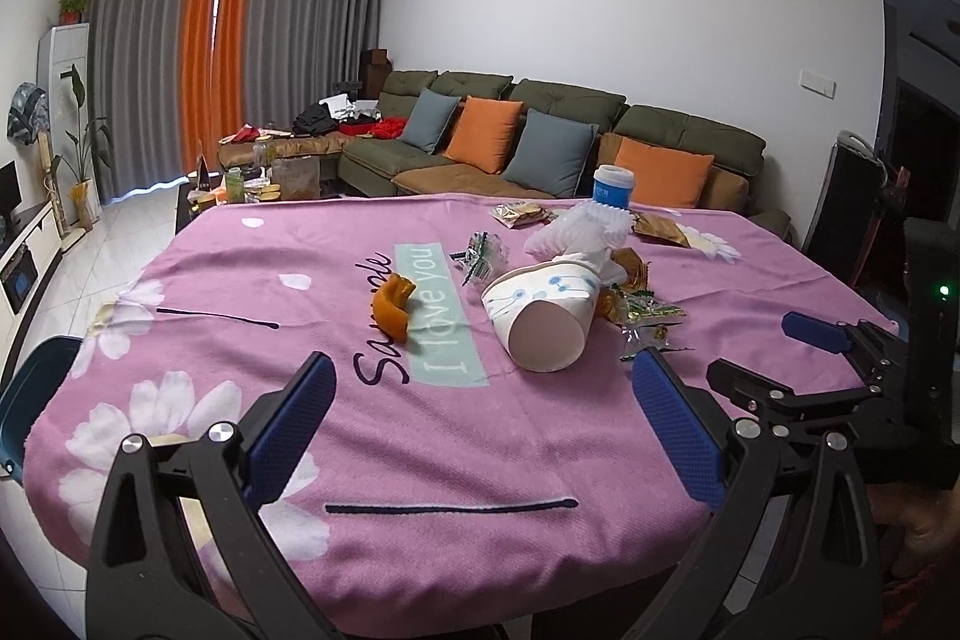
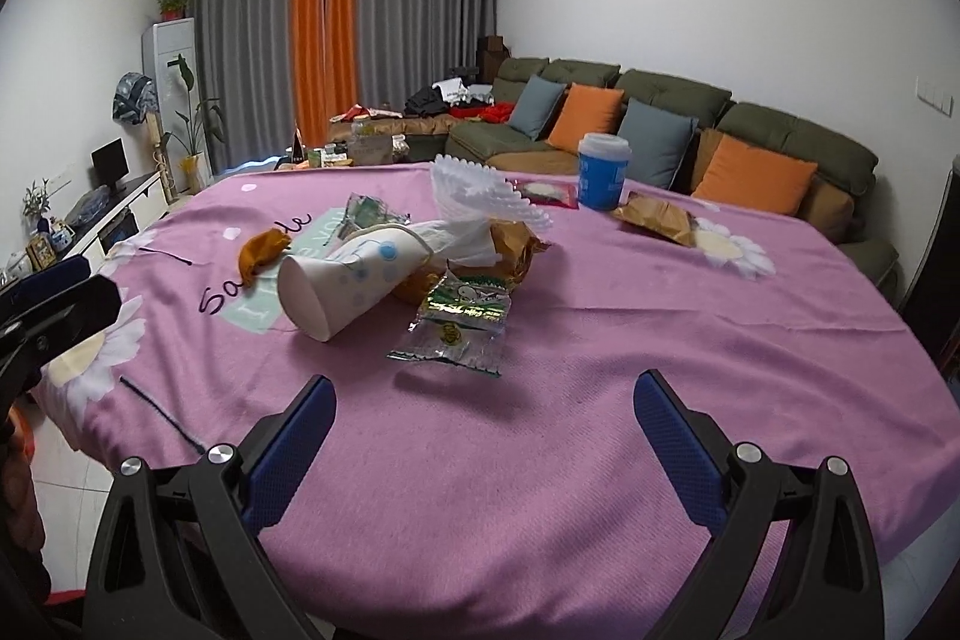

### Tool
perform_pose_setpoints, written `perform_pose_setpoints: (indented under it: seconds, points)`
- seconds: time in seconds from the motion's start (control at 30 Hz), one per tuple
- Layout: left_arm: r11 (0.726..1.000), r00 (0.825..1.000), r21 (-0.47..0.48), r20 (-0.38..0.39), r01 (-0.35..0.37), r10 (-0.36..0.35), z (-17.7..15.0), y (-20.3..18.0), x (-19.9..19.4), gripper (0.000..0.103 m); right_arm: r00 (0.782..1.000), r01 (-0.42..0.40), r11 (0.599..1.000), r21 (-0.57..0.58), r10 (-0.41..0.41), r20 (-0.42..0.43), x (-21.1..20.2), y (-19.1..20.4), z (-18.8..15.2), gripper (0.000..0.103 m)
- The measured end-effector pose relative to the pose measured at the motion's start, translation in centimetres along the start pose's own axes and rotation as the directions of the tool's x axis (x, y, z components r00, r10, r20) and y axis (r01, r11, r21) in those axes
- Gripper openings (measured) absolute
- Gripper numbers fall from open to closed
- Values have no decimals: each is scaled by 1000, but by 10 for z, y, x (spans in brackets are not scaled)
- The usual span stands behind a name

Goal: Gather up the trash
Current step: 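Grasp the white paper cup with the left tool while the right tool grasps a clear wrapper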

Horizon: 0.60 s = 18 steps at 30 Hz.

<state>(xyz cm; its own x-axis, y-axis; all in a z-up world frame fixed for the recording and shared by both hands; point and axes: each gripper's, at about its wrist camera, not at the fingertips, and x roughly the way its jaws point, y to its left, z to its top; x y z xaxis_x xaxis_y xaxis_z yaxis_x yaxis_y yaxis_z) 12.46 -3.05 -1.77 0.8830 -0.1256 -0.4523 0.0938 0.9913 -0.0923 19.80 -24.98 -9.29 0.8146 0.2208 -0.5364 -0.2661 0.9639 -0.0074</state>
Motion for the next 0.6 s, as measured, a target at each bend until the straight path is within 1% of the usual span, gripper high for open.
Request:
perform_pose_setpoints:
  seconds: [0.17, 0.27, 0.47, 0.6]
  points:
    - [1000, 1000, -10, -18, 11, -11, 5, 2, 18, 97, 1000, -2, 1000, 24, 2, -18, 17, -2, 7, 96]
    - [999, 999, -24, -29, 29, -30, 11, 2, 31, 97, 999, -5, 999, 40, 7, -35, 30, -2, 12, 96]
    - [998, 997, -29, -46, 60, -62, 20, -7, 59, 97, 999, 9, 1000, 29, -7, -52, 48, -1, 18, 96]
    - [997, 994, -44, -80, 70, -73, 24, -9, 85, 97, 998, 7, 1000, 25, -6, -58, 54, -2, 20, 94]
